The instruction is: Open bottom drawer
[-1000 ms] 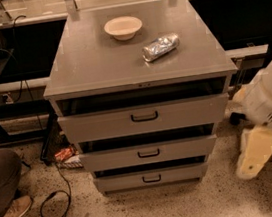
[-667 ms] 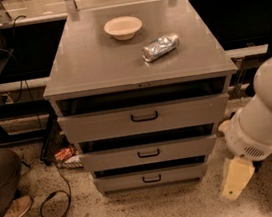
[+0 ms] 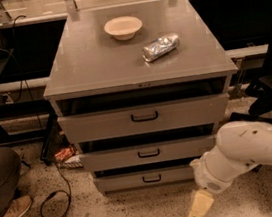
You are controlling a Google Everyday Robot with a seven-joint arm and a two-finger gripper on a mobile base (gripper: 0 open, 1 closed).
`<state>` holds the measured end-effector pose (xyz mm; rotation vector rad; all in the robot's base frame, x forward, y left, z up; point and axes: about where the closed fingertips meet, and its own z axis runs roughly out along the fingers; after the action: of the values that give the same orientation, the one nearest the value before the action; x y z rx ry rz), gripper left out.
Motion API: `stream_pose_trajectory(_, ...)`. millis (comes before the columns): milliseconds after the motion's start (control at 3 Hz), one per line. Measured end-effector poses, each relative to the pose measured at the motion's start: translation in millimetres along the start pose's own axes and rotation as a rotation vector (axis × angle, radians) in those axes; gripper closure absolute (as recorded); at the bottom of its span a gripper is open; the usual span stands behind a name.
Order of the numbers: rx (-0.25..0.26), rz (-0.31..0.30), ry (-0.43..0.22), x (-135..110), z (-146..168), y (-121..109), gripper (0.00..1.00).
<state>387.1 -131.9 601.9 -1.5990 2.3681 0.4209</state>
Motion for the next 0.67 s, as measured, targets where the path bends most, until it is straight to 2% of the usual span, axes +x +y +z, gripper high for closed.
stream_pose_trajectory(333, -0.008, 0.033, -0.051, 1.1, 35.0, -10.9, 0.0)
stream_pose_trajectory(667, -0.008, 0.033, -0.051, 1.1, 35.0, -10.9, 0.0)
